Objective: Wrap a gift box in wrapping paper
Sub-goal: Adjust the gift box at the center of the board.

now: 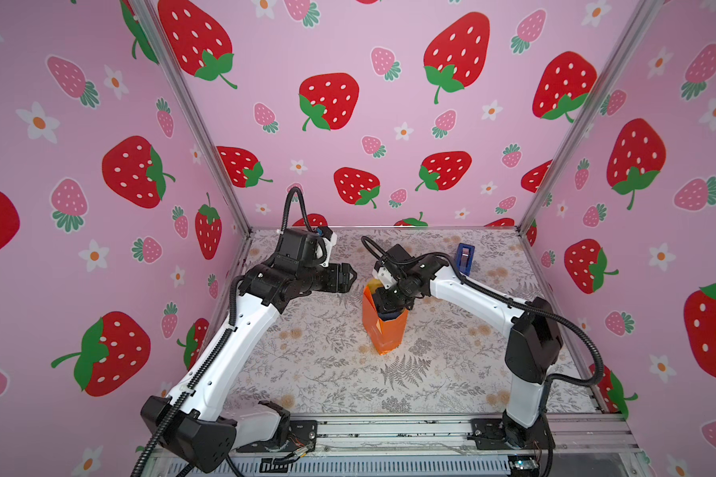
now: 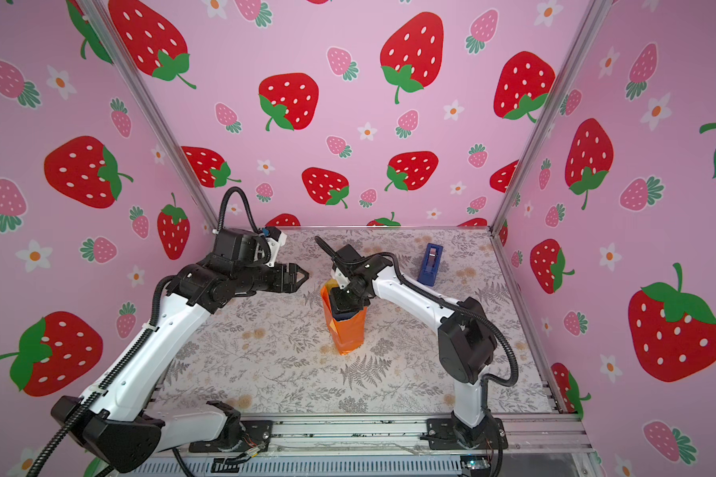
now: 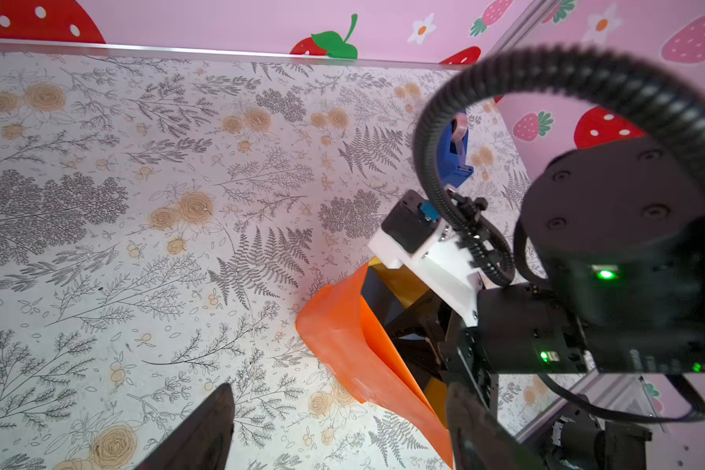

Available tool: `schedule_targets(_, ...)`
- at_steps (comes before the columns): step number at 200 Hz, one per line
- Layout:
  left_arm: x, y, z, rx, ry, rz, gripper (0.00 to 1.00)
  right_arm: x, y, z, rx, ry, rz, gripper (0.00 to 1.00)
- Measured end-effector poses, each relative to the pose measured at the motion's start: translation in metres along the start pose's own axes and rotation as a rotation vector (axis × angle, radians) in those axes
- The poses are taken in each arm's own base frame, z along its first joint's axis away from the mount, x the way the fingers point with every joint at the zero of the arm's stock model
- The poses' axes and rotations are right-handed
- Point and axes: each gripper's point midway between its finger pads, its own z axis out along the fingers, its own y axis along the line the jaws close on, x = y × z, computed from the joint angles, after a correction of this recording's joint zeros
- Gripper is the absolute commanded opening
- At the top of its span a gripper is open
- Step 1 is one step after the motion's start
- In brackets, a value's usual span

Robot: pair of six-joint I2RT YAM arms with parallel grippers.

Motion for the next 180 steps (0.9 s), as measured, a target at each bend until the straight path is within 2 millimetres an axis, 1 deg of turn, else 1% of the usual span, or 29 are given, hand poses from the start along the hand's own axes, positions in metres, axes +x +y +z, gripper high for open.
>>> schedule_targets(19,0.014,0.014,0.015,-0.01,0.046,-0.026,0.8,-0.001,0.002,0.0,-0.002,-0.012,-0.007,0.0)
schedule_targets(34,0.028,0.027,0.033,-0.018,0.101,-0.042,0.79,-0.003,0.003,-0.003,0.005,-0.016,-0.014,0.01)
schedule_targets(47,0.039,0.035,0.049,-0.017,0.151,-0.044,0.78,-0.005,0.004,-0.007,0.019,-0.016,-0.017,0.09)
schedule_targets(59,0.046,0.04,0.065,0.0,0.187,-0.037,0.78,-0.011,0.005,-0.011,0.032,-0.026,-0.022,0.12)
schedule_targets(76,0.052,0.039,0.084,0.047,0.215,-0.014,0.78,-0.022,0.012,-0.025,0.027,-0.064,-0.025,0.21)
schedule_targets(89,0.053,0.036,0.091,0.085,0.22,0.014,0.78,-0.031,0.018,-0.04,0.017,-0.108,-0.031,0.27)
schedule_targets(92,0.053,0.035,0.091,0.091,0.219,0.021,0.78,-0.032,0.018,-0.043,0.015,-0.116,-0.036,0.3)
schedule_targets(96,0.052,0.034,0.092,0.101,0.216,0.034,0.78,-0.033,0.019,-0.049,0.014,-0.131,-0.031,0.33)
schedule_targets(104,0.048,0.032,0.093,0.122,0.201,0.063,0.78,-0.034,0.02,-0.059,0.016,-0.151,-0.03,0.35)
schedule_targets(119,0.039,0.031,0.094,0.139,0.161,0.098,0.78,-0.033,0.021,-0.086,0.022,-0.216,-0.021,0.44)
schedule_targets(127,0.032,0.034,0.094,0.139,0.139,0.094,0.77,-0.03,0.018,-0.103,0.032,-0.254,-0.005,0.47)
schedule_targets(135,0.026,0.042,0.095,0.131,0.131,0.068,0.74,-0.026,0.014,-0.12,0.042,-0.301,0.01,0.49)
schedule_targets(151,0.0,0.061,0.101,0.132,0.115,0.0,0.7,-0.009,0.003,-0.147,0.057,-0.378,0.033,0.5)
schedule_targets(158,-0.011,0.067,0.107,0.135,0.114,-0.022,0.69,0.001,-0.004,-0.154,0.06,-0.402,0.045,0.51)
schedule_targets(166,-0.023,0.074,0.115,0.144,0.115,-0.042,0.69,0.012,-0.012,-0.158,0.062,-0.416,0.066,0.5)
schedule_targets(172,-0.028,0.078,0.123,0.157,0.122,-0.053,0.68,0.023,-0.02,-0.156,0.066,-0.415,0.086,0.49)
schedule_targets(180,-0.028,0.079,0.133,0.173,0.143,-0.067,0.67,0.035,-0.029,-0.149,0.073,-0.401,0.109,0.47)
